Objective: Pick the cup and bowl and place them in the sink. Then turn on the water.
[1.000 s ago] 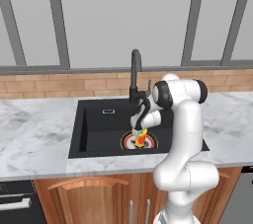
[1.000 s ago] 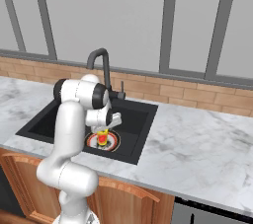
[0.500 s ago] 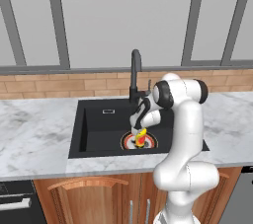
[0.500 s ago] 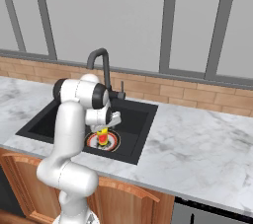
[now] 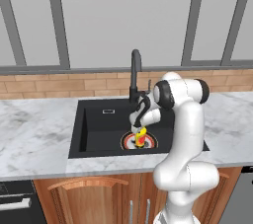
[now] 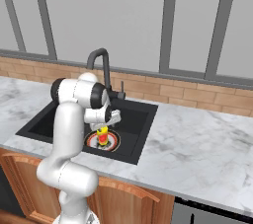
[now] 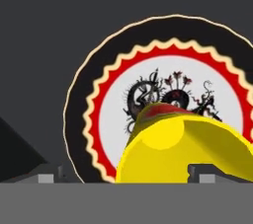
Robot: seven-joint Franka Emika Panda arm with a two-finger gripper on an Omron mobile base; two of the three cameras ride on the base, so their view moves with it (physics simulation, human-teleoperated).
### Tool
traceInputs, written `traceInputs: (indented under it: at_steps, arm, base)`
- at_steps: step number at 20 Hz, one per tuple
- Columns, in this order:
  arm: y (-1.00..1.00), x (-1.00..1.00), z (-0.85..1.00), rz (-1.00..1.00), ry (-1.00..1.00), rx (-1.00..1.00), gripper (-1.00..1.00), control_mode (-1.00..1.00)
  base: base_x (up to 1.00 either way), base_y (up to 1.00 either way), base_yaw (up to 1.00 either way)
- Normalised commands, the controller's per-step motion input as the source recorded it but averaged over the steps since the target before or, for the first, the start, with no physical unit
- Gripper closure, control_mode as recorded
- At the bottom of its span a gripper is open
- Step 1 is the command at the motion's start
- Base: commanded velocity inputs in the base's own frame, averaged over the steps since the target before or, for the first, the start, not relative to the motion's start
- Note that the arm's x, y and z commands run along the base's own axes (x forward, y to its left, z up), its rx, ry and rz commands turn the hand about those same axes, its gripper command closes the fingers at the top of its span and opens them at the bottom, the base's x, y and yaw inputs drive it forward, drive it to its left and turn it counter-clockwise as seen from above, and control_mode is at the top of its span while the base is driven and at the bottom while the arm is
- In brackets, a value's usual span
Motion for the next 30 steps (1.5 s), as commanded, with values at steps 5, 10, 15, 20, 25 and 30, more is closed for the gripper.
traceInputs:
  at_steps: [5, 10, 15, 20, 25, 30]
  arm:
    - [-0.05, -0.06, 0.14, 0.0, 0.0, 0.05, -1.0, -1.0]
    - [-0.06, -0.09, 0.17, 0.0, 0.0, 0.11, -1.0, -1.0]
    - [-0.04, -0.06, 0.21, 0.0, -0.03, 0.09, -1.0, -1.0]
    - [-0.14, -0.03, 0.2, 0.0, -0.05, 0.05, -1.0, -1.0]
    - [-0.19, -0.05, 0.22, 0.0, -0.06, 0.02, -1.0, -1.0]
    - [-0.18, -0.13, 0.19, 0.0, -0.09, 0.02, -1.0, -1.0]
  base:
    - [0.0, 0.0, 0.0]
    - [0.0, 0.0, 0.0]
    - [0.0, 0.0, 0.0]
    - [0.0, 0.0, 0.0]
    - [0.0, 0.0, 0.0]
    - [0.0, 0.0, 0.0]
